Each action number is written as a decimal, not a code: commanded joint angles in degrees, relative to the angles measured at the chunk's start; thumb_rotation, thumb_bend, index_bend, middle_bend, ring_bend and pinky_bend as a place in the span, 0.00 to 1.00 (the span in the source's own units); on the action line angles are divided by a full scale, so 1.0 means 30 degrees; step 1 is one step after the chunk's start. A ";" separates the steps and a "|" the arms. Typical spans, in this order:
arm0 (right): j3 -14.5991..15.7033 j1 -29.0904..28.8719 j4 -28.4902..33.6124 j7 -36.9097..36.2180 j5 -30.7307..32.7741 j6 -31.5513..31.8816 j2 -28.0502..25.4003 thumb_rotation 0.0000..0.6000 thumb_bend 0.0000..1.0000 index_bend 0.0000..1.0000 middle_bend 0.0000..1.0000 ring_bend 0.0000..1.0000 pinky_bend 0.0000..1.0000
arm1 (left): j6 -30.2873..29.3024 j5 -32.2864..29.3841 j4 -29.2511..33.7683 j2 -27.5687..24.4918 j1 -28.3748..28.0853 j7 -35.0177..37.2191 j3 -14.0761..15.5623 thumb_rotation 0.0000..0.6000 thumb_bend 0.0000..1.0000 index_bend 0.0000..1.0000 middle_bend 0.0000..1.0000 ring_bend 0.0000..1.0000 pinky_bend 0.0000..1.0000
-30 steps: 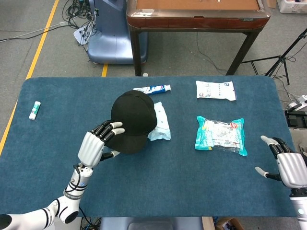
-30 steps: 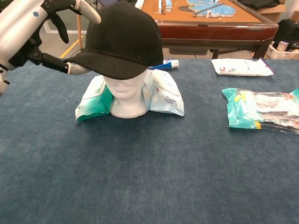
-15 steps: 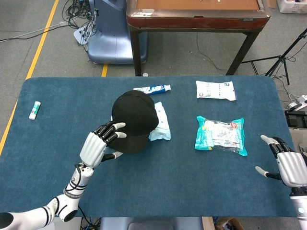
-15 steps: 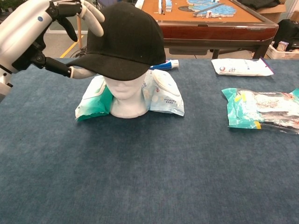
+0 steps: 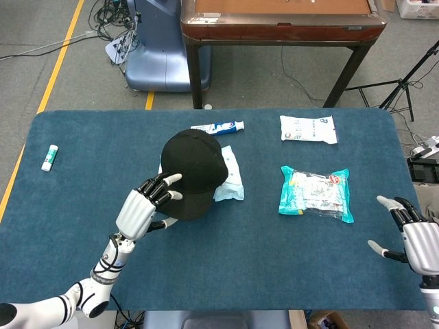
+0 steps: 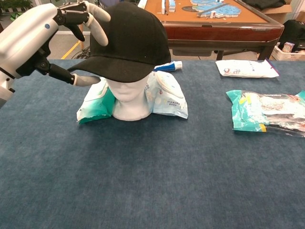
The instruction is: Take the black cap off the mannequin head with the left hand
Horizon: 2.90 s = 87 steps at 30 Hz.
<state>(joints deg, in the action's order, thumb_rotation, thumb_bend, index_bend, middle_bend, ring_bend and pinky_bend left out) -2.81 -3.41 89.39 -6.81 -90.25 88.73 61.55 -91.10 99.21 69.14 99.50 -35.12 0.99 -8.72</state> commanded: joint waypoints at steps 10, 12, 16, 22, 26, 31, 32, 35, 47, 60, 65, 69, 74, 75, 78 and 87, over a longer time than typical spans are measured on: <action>-0.0008 -0.0060 -0.0031 -0.0003 0.0024 -0.0160 0.0021 1.00 0.00 0.18 0.25 0.15 0.42 | -0.0176 -0.0008 0.0175 0.0109 -0.0074 -0.0063 -0.0131 1.00 0.02 0.45 0.20 0.15 0.33; -0.0013 -0.0082 -0.0034 0.0003 0.0037 -0.0206 0.0023 1.00 0.00 0.18 0.25 0.15 0.42 | -0.0182 0.0037 0.0255 0.0076 -0.0109 -0.0192 -0.0149 1.00 0.03 0.45 0.20 0.15 0.33; -0.0025 -0.0121 -0.0018 0.0029 0.0083 -0.0304 0.0021 1.00 0.00 0.18 0.25 0.15 0.42 | -0.0108 0.0087 0.0541 -0.0050 -0.0192 -0.0560 -0.0203 1.00 0.08 0.46 0.20 0.15 0.33; -0.0038 -0.0146 -0.0014 0.0037 0.0132 -0.0375 0.0018 1.00 0.00 0.18 0.25 0.15 0.42 | 0.0078 0.0053 0.0843 -0.0194 -0.0186 -0.1189 -0.0160 1.00 0.23 0.47 0.19 0.15 0.33; -0.0048 -0.0162 -0.0016 0.0031 0.0166 -0.0419 0.0015 1.00 0.00 0.18 0.25 0.15 0.42 | 0.0151 0.0001 0.0980 -0.0226 -0.0165 -0.1414 -0.0151 1.00 0.29 0.48 0.19 0.14 0.32; -0.0070 -0.0182 -0.0013 0.0023 0.0229 -0.0476 0.0014 1.00 0.00 0.18 0.25 0.15 0.42 | 0.0102 0.0011 0.0970 -0.0220 -0.0152 -0.1398 -0.0155 1.00 0.30 0.53 0.18 0.14 0.32; -0.0071 -0.0186 -0.0013 0.0027 0.0236 -0.0489 0.0013 1.00 0.00 0.18 0.25 0.15 0.42 | 0.0096 0.0010 0.0960 -0.0222 -0.0147 -0.1395 -0.0153 1.00 0.30 0.54 0.18 0.14 0.32; -0.0072 -0.0193 -0.0006 0.0033 0.0240 -0.0503 0.0011 1.00 0.00 0.18 0.25 0.15 0.42 | 0.0037 -0.0003 0.0971 -0.0229 -0.0111 -0.1356 -0.0156 1.00 0.30 0.57 0.18 0.14 0.32; -0.0027 -0.0121 0.0020 0.0047 0.0106 -0.0333 0.0006 1.00 0.00 0.18 0.25 0.15 0.42 | -0.0194 0.0097 0.1844 -0.0385 -0.0004 -0.2170 -0.0289 1.00 0.30 0.60 0.18 0.14 0.32; 0.0031 -0.0072 0.0014 0.0065 -0.0069 -0.0200 0.0017 1.00 0.00 0.18 0.25 0.15 0.42 | -0.0036 0.0126 0.3806 -0.1091 0.0021 -0.3722 -0.0689 1.00 0.30 0.61 0.18 0.14 0.32; 0.0046 -0.0099 0.0058 0.0192 -0.0083 -0.0258 0.0041 1.00 0.00 0.18 0.25 0.15 0.42 | 0.0097 0.0001 0.4662 -0.1387 0.0009 -0.4048 -0.0934 1.00 0.30 0.62 0.18 0.14 0.32; 0.0049 -0.0122 0.0070 0.0228 -0.0082 -0.0303 0.0046 1.00 0.00 0.18 0.25 0.15 0.42 | 0.0258 -0.0132 0.5066 -0.1516 -0.0090 -0.4339 -0.1215 1.00 0.30 0.62 0.18 0.14 0.32; 0.0047 -0.0113 0.0065 0.0187 -0.0074 -0.0288 0.0031 1.00 0.00 0.18 0.25 0.15 0.42 | 0.0421 -0.0208 0.5401 -0.1512 -0.0314 -0.4588 -0.1577 1.00 0.30 0.62 0.18 0.14 0.32; 0.0050 -0.0112 0.0061 0.0175 -0.0075 -0.0291 0.0029 1.00 0.00 0.18 0.25 0.15 0.42 | 0.0449 -0.0211 0.5455 -0.1504 -0.0358 -0.4612 -0.1630 1.00 0.30 0.62 0.18 0.14 0.32; 0.0037 -0.0131 0.0046 0.0150 -0.0048 -0.0326 0.0029 1.00 0.00 0.18 0.25 0.15 0.42 | 0.0514 -0.0209 0.5603 -0.1468 -0.0501 -0.4711 -0.1806 1.00 0.30 0.62 0.18 0.14 0.32; 0.0046 -0.0127 0.0043 0.0106 -0.0062 -0.0314 0.0011 1.00 0.00 0.18 0.25 0.15 0.42 | 0.0769 -0.0225 0.5677 -0.1377 -0.0829 -0.5458 -0.2136 1.00 0.30 0.62 0.18 0.14 0.32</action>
<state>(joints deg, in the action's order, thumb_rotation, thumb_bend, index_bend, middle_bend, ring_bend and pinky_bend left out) -2.67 -3.79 89.51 -6.49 -90.43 87.79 61.59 -88.91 98.62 86.14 95.33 -37.48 -15.24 -14.99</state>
